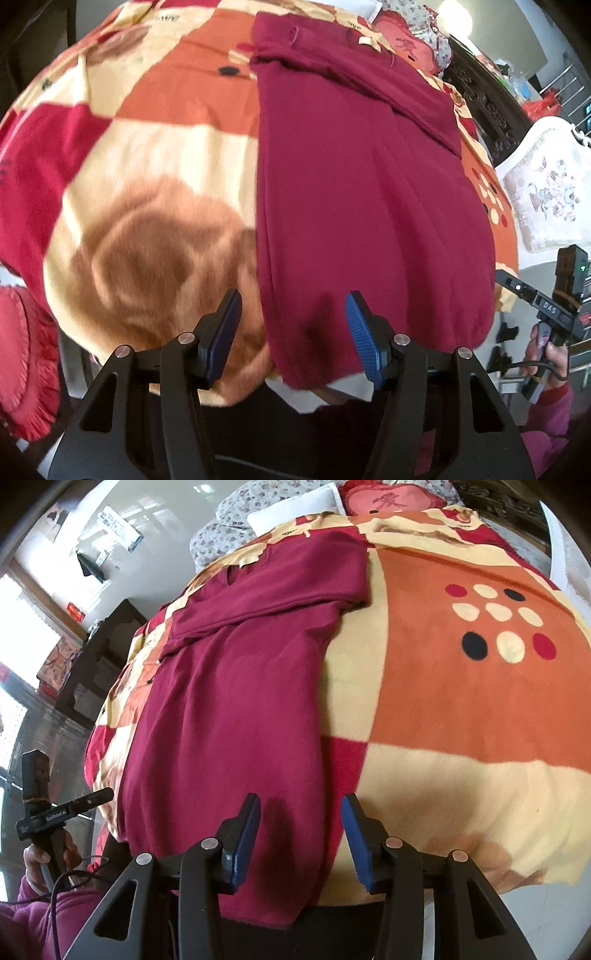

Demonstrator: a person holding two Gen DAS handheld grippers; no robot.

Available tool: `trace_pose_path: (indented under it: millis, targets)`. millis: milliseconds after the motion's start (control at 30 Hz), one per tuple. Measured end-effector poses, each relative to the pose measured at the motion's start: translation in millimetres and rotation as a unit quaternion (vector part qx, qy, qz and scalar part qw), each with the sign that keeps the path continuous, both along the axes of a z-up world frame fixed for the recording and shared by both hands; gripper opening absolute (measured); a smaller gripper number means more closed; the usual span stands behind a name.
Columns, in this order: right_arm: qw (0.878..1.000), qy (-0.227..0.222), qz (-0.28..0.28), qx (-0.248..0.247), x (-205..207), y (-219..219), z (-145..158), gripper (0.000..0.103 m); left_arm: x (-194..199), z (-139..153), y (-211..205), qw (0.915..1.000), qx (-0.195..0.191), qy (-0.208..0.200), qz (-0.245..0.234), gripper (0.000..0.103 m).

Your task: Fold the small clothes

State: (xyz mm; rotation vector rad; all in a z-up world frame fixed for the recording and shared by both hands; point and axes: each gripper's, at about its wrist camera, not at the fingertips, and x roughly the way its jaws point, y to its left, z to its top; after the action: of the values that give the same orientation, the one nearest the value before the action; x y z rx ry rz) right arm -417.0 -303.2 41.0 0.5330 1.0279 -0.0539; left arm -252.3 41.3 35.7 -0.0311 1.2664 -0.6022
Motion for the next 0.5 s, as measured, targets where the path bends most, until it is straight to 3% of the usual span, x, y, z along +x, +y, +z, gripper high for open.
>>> trace_pose_path:
  millis: [200, 500]
  targets:
    - [1.000, 0.003, 0.005, 0.003, -8.9, 1.8, -3.9, 0.044, -3.0, -8.4, 0.0, 0.9997, -0.006, 0.023, -0.004, 0.058]
    - [0.998, 0.005, 0.025, 0.050, -27.1, 5.6, -13.0, 0.045, -2.3, -22.5, -7.6, 0.9984, -0.007, 0.055, -0.013, 0.058]
